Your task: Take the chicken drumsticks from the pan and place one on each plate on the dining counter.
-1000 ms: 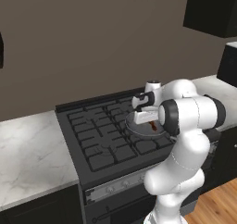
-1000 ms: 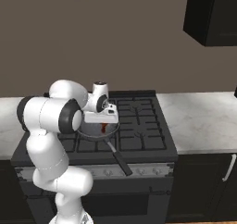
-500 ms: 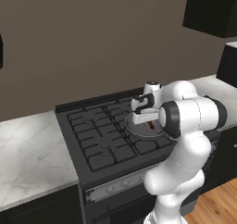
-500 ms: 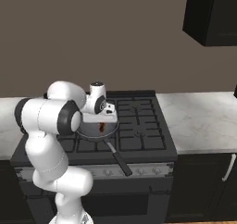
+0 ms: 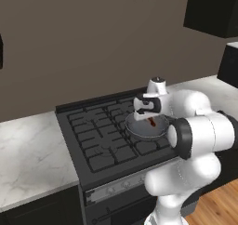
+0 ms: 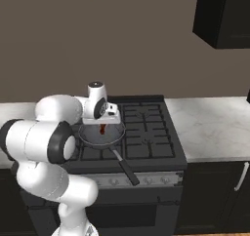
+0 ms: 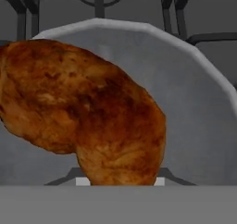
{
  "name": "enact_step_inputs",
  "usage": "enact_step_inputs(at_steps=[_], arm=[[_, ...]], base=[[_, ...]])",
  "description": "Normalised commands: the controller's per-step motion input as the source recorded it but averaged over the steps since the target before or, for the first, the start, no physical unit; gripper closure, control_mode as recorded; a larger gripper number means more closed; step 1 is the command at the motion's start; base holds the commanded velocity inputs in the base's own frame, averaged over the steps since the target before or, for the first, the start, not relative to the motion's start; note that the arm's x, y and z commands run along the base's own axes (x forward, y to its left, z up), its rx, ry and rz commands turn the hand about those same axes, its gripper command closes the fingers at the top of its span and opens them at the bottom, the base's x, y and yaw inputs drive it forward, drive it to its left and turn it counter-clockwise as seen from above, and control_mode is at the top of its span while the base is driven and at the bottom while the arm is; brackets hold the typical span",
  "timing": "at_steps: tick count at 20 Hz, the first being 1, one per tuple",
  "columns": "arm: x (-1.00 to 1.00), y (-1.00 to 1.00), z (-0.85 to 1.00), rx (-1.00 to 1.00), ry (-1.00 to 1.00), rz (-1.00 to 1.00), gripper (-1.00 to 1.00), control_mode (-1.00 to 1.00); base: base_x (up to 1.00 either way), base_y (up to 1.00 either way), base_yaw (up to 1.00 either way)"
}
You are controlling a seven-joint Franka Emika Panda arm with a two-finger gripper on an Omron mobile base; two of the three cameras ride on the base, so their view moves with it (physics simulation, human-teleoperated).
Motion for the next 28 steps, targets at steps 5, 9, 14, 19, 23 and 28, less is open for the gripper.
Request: enact_step_inputs(at_steps=[5,9,14,19,23,28], arm=[[-0.71,-0.01,0.48,0.07,-0.18,0.00,1.00,-1.00],[-0.62,-0.06,0.63,0.04,0.00,0.00,1.00,-1.00],[-0.69,0.00,0.47,0.00,0.00,0.00,1.00,-1.00],[-0.59,-0.01,0.38,0.00,0.00,0.00,1.00,-1.00],[-0.28,-0.03,0.01,0.00,-0.09,0.03,1.00,-1.00],[0.00,0.00,0.00,0.00,0.00,0.00,1.00,1.00]], base=[[0.00,0.00,0.00],[0.00,0.00,0.00],[0.00,0.00,0.00],[0.00,0.00,0.00],[0.00,0.00,0.00],[-0.33,-0.03,0.01]])
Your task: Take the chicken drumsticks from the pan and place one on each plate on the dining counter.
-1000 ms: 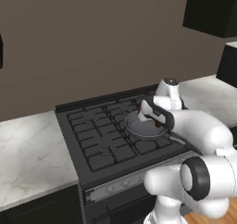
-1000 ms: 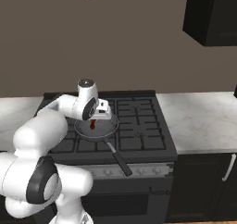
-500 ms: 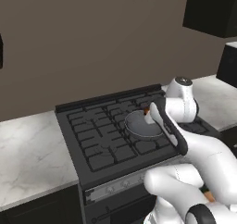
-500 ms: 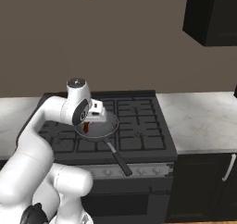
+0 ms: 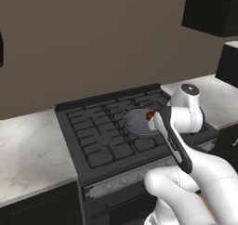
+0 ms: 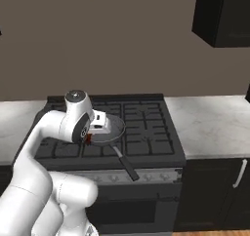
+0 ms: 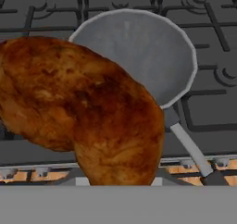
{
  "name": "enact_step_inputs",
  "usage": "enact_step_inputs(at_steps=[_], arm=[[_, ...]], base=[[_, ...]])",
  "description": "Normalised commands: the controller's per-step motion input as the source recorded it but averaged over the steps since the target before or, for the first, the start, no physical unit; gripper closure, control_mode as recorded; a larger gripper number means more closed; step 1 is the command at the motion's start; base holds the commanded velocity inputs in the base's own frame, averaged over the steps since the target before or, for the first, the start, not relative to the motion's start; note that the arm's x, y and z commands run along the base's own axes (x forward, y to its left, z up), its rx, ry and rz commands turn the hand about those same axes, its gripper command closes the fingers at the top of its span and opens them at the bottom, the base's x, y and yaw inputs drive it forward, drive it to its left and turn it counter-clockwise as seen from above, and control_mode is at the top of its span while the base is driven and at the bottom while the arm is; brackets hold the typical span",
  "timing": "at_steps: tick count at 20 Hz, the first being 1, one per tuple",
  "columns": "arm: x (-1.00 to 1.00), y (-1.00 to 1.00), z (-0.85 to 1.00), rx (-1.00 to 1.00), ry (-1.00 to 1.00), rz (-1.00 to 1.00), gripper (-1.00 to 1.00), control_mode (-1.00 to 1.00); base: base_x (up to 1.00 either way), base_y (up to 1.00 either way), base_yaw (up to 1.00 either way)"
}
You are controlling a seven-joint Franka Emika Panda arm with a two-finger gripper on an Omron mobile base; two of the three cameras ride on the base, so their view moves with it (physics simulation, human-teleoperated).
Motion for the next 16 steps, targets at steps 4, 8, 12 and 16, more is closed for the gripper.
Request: enact_step_inputs(at_steps=[4,8,12,16], arm=[[0.00,0.00,0.00,0.00,0.00,0.00,1.00,1.00],[0.00,0.00,0.00,0.00,0.00,0.00,1.00,1.00],[0.00,0.00,0.00,0.00,0.00,0.00,1.00,1.00],[0.00,0.00,0.00,0.00,0.00,0.00,1.00,1.00]], base=[[-0.93,-0.08,-0.04],[-0.68,-0.11,-0.34],[-0.12,0.01,-0.88],[0.00,0.08,-1.00]])
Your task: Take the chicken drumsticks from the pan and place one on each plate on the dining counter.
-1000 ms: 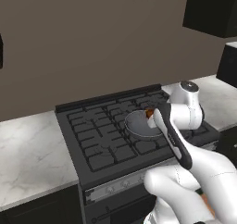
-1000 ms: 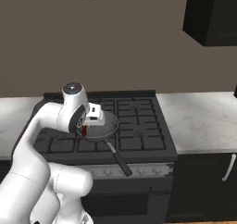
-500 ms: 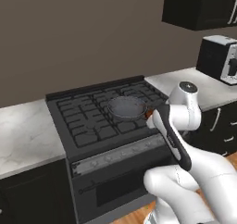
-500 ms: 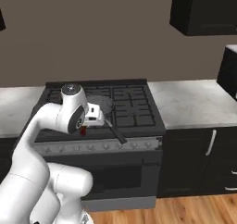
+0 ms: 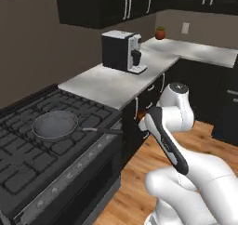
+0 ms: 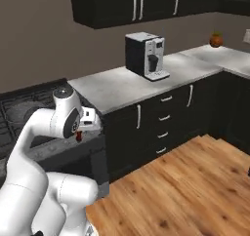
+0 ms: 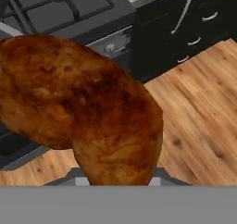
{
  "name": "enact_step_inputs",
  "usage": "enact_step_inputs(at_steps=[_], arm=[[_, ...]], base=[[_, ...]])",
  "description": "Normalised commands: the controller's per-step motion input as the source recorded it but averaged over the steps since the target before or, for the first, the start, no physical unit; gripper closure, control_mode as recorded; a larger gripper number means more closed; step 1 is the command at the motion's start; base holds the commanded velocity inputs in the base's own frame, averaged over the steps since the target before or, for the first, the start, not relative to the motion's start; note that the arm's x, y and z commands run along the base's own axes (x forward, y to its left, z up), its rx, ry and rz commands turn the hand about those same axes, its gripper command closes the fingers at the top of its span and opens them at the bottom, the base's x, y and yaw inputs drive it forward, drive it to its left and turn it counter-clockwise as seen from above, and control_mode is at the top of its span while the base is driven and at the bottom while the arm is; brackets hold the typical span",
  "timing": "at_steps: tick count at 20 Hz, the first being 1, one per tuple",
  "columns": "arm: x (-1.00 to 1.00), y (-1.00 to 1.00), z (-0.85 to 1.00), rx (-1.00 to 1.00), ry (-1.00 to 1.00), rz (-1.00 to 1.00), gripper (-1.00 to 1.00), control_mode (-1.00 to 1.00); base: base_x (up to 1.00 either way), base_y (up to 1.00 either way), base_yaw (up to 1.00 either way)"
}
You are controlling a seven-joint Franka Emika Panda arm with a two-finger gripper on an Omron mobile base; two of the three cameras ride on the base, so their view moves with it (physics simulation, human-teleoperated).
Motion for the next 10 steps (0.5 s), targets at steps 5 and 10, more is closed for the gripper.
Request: enact_step_inputs(at_steps=[5,10], arm=[[0.00,0.00,0.00,0.00,0.00,0.00,1.00,1.00],[0.00,0.00,0.00,0.00,0.00,0.00,1.00,1.00]], base=[[0.00,0.06,-1.00],[0.00,0.03,-1.00]])
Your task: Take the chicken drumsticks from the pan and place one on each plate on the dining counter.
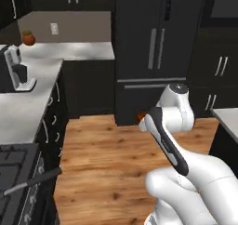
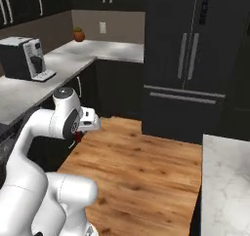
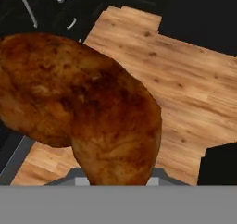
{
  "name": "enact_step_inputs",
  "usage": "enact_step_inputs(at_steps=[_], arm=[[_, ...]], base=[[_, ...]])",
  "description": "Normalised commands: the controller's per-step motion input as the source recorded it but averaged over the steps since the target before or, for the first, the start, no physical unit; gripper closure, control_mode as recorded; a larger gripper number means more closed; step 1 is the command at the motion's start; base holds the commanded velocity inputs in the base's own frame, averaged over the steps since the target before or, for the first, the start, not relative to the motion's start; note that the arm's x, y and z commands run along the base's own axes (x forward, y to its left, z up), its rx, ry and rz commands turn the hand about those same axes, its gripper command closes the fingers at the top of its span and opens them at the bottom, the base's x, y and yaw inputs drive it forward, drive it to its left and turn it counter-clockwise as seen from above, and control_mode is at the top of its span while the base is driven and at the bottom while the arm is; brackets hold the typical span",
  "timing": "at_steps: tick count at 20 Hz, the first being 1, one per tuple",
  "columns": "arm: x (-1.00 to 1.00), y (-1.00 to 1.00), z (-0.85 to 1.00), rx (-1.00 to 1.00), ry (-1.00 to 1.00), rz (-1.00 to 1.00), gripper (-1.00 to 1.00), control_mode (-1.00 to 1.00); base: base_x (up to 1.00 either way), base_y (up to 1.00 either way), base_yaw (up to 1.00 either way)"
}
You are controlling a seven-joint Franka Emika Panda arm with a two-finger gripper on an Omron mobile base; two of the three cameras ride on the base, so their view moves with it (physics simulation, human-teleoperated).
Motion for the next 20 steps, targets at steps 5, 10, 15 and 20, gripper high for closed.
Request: enact_step_inputs(at_steps=[5,10,15,20], arm=[[0.00,0.00,0.00,0.00,0.00,0.00,1.00,1.00],[0.00,0.00,0.00,0.00,0.00,0.00,1.00,1.00],[0.00,0.00,0.00,0.00,0.00,0.00,1.00,1.00],[0.00,0.00,0.00,0.00,0.00,0.00,1.00,1.00]], base=[[0.37,0.09,-0.81],[0.96,0.37,-0.34],[1.00,0.47,-0.25],[1.00,0.48,-0.29]])
